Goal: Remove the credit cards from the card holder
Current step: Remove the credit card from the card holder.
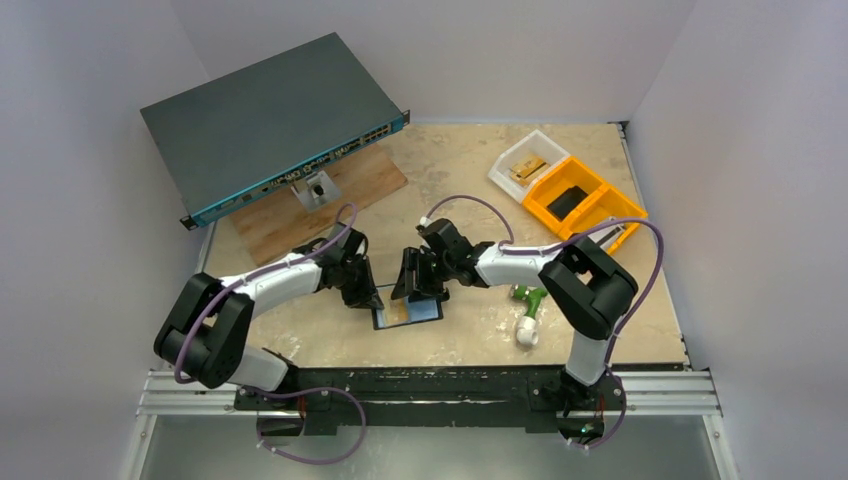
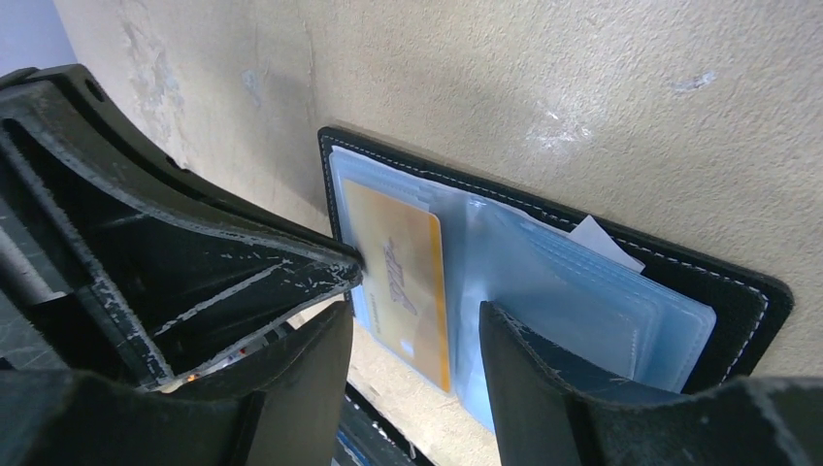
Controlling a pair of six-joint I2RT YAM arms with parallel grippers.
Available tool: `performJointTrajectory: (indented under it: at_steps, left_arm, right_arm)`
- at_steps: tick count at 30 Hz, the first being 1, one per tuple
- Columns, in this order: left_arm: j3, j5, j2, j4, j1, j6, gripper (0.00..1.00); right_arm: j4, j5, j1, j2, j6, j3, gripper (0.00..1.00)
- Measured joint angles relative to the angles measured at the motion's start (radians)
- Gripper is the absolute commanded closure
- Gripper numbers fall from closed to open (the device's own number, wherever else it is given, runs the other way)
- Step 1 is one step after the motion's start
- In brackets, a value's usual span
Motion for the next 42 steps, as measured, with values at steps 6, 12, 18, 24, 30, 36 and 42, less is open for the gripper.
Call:
performJointTrajectory:
  at_steps: [6, 12, 18, 24, 30, 36, 42]
  left_arm:
    - [0.000, -0.002, 0.014, 0.005, -0.004, -0.001, 1.00]
    - [0.000, -0.002, 0.018, 0.013, -0.024, -0.008, 1.00]
    - [0.011, -0.007, 0.035, 0.013, -0.040, -0.030, 1.00]
    - [0.018, -0.028, 0.040, -0.002, -0.043, -0.067, 1.00]
    - [0.018, -0.036, 0.040, -0.006, -0.043, -0.091, 1.00]
    - [0.018, -0.039, 0.041, -0.007, -0.044, -0.106, 1.00]
    - [0.018, -0.039, 0.041, -0.008, -0.044, -0.107, 1.00]
  right_arm:
    - [0.016, -0.011, 0.000, 0.014, -0.001, 0.004, 0.49]
    - [0.034, -0.038, 0.000, 0.031, -0.001, 0.011, 0.49]
    - [0.050, -0.056, -0.001, 0.039, -0.002, 0.011, 0.49]
    - [0.094, -0.077, -0.009, 0.038, 0.002, -0.014, 0.49]
    - [0.287, -0.156, -0.047, 0.029, 0.038, -0.127, 0.52]
    - [0.418, -0.212, -0.069, 0.029, 0.075, -0.204, 0.64]
    - [0.522, -0.240, -0.079, 0.033, 0.128, -0.266, 0.76]
